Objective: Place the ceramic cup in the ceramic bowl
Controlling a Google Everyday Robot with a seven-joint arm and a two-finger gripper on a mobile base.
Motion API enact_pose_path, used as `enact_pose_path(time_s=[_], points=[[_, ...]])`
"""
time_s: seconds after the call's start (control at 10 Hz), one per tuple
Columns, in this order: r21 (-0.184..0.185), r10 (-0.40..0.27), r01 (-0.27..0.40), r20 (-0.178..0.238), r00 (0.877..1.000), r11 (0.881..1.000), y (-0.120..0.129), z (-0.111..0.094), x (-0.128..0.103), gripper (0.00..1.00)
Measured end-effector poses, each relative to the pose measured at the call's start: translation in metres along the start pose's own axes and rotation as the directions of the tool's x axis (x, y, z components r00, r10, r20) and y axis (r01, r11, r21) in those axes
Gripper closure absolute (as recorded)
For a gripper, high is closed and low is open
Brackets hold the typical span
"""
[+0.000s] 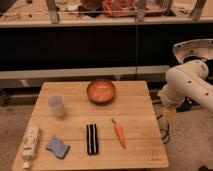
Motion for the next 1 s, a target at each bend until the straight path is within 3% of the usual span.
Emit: enact_pose_path(time_s=[0.2, 0.4, 0.7, 1.0], points=[[0.022, -0.049, 0.048, 0.008, 0.999, 0.999, -0.011, -0.006, -0.026, 0.20], [0.050, -0.105, 0.104, 0.017, 0.994, 0.993, -0.024, -0.012, -0.066, 0.20], [0.081, -0.153, 0.152, 0.013, 0.988, 0.985, -0.037, -0.020, -0.086, 0.20], [0.107, -0.238, 0.234, 0.020, 0.971, 0.966, -0.047, -0.028, -0.133, 0.20]])
